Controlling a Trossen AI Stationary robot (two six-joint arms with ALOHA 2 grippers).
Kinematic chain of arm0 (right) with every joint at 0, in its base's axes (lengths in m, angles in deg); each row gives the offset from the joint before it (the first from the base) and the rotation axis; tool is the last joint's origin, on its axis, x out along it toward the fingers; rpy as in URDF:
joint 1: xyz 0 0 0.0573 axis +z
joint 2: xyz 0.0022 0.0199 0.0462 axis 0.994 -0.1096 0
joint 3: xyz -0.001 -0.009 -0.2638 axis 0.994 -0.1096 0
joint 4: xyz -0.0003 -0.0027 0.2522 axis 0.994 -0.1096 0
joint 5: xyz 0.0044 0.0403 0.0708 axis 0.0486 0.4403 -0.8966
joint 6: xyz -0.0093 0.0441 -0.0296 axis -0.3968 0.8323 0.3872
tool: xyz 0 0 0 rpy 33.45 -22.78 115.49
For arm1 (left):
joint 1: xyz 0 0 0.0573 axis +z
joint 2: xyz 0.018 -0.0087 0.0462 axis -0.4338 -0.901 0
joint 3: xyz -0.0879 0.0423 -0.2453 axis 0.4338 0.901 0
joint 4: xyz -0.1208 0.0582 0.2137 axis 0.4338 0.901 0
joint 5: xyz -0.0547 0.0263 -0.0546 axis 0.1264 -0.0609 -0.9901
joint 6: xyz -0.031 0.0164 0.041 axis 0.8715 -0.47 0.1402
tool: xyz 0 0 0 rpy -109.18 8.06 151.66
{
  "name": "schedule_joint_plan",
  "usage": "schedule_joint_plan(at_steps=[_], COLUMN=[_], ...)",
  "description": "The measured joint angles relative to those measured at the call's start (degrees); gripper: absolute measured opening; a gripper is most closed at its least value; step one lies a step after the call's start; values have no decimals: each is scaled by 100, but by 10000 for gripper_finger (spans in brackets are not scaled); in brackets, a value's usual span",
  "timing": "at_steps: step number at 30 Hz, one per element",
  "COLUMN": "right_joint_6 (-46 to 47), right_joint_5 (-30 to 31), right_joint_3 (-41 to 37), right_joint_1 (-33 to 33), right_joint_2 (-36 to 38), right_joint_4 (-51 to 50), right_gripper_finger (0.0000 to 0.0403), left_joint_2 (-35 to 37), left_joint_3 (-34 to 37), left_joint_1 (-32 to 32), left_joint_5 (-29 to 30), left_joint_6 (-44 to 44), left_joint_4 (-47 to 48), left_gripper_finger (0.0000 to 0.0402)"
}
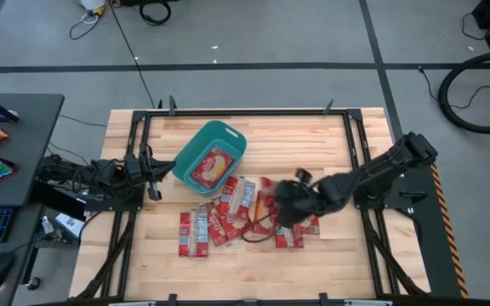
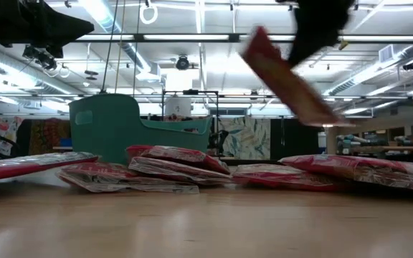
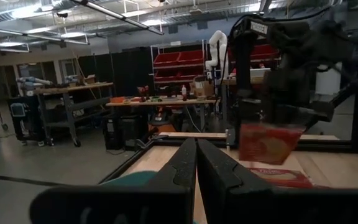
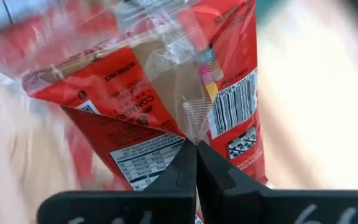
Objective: Sort popcorn bags into baskets
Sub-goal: Put the red popcorn bag into the blue bin
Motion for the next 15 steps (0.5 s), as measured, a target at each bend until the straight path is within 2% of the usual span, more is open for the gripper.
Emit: schedule_joint_plan(at_steps=[6, 10, 15], right_joint_6=[-2556, -4210, -5803], right_joint_5=[991, 1013, 953], right_joint_3=[0, 0, 0], right_joint_1=[-602, -972, -1414], right_joint_2=[-350, -787, -1440], right_joint_4=[2216, 4002, 5951], right_gripper_finger=[4, 4, 5], left_joint_2=[-2, -31, -39], left_joint_3=[0, -1, -1], left_joint_1=[-3, -5, -5], left_joint_5=[-1, -5, -4], left_joint_6=[122, 298, 518], left_joint_4=[128, 215, 266], left_gripper_finger=[18, 18, 18])
